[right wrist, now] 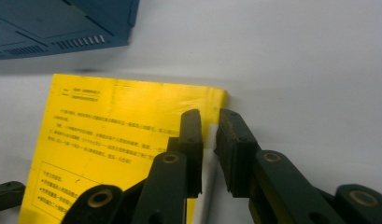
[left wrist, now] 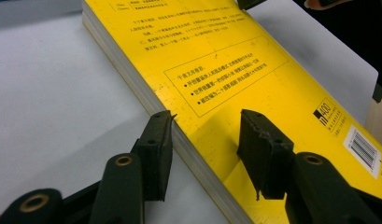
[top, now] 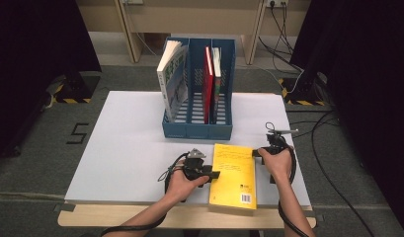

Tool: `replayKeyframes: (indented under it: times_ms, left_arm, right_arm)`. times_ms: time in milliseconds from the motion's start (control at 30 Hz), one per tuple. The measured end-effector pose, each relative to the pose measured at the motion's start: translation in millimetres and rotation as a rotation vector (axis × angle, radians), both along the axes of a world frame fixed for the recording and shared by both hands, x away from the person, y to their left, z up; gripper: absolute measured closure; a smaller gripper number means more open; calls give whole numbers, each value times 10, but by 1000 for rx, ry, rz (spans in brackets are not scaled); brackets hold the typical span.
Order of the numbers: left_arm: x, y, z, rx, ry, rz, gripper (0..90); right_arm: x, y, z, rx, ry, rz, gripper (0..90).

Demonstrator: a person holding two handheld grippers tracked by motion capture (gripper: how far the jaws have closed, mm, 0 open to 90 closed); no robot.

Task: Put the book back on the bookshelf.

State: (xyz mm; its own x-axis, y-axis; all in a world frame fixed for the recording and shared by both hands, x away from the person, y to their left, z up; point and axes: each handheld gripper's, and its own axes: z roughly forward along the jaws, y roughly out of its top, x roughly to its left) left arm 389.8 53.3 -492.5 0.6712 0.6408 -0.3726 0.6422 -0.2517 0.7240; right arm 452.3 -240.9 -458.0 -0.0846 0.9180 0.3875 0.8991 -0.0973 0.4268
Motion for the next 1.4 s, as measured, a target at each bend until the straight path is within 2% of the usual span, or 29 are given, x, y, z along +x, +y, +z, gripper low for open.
replayKeyframes:
  times_ms: [100, 167, 233, 333, 400, 433, 600, 833, 867, 1067, 1267, 1400]
  left_arm:
    - [3, 3, -2, -2, 3, 0, 546]
    - [3, 3, -1, -1, 2, 2, 552]
    - [3, 4, 0, 0, 3, 3, 556]
    - [3, 5, 2, 0, 4, 4, 562]
    - [3, 7, 3, 1, 3, 3, 571]
    - [2, 11, 5, 2, 1, 1, 577]
    - [7, 35, 14, 2, 9, 2, 617]
    - [-7, 87, 40, 19, 3, 12, 671]
    - [-12, 97, 44, 20, 3, 14, 673]
    - [-25, 153, 49, 19, 10, 24, 676]
    - [-29, 220, 61, 30, 11, 43, 673]
    - [-34, 285, 65, 37, 11, 55, 672]
  right_arm:
    - [-3, -40, 6, -23, 0, -24, 850]
    - [1, -42, -21, -65, 13, -26, 865]
    - [3, -28, -53, -57, 62, -15, 884]
    - [-5, -3, -66, -69, 61, -3, 896]
    - [-7, 23, -62, -56, 77, 11, 900]
    - [-11, 45, -56, -84, 74, 19, 900]
    - [-21, 80, -45, -106, 77, 20, 900]
    - [-66, 172, -41, -100, 98, 22, 900]
    - [-74, 181, -43, -111, 92, 38, 900]
    - [-117, 276, -36, -125, 95, 50, 900]
    - [-157, 360, -28, -118, 121, 63, 900]
    - [-184, 407, -28, -125, 126, 95, 900]
